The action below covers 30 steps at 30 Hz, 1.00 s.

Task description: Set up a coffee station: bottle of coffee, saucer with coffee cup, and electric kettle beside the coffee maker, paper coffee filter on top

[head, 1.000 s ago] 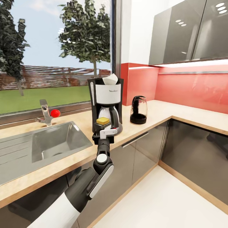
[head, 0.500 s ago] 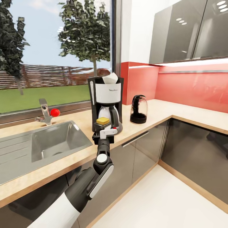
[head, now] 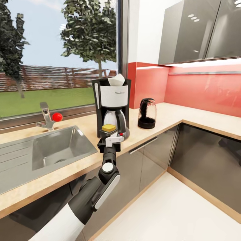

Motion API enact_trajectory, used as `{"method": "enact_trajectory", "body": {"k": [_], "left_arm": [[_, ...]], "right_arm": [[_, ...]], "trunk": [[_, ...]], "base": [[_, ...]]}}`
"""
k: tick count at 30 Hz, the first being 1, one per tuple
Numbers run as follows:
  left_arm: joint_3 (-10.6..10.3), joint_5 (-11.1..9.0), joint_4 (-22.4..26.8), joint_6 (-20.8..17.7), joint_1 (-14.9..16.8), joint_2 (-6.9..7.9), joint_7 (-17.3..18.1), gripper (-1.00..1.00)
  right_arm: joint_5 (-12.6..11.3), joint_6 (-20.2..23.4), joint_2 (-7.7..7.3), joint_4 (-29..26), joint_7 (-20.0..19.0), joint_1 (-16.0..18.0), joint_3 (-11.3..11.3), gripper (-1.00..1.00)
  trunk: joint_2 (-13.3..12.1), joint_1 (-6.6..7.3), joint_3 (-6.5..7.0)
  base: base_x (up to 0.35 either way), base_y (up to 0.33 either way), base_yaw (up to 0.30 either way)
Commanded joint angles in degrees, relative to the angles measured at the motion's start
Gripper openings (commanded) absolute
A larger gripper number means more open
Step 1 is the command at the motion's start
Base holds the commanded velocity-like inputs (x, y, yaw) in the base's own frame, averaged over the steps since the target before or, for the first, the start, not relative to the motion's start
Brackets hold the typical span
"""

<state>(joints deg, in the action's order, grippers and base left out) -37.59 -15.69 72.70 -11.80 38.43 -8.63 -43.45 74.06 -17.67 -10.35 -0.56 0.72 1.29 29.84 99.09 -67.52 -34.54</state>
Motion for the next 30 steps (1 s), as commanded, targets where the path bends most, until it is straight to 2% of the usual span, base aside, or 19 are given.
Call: {"method": "enact_trajectory", "body": {"k": [1,30], "left_arm": [[-0.1,-0.1,0.1,-0.3,0.1,0.02,-0.4,-1.00],[-0.1,-0.1,0.1,-0.3,0.1,0.00,-0.4,-1.00]], "right_arm": [[0.6,-0.2,-0.02,0.0,0.1,0.0,0.5,1.00],[0.6,-0.2,-0.02,0.0,0.1,0.0,0.5,1.00]], "trunk": [[0.0,0.01,-0.15],[0.0,0.01,-2.54]], "base": [[0.000,0.000,0.000],[0.000,0.000,0.000]]}}
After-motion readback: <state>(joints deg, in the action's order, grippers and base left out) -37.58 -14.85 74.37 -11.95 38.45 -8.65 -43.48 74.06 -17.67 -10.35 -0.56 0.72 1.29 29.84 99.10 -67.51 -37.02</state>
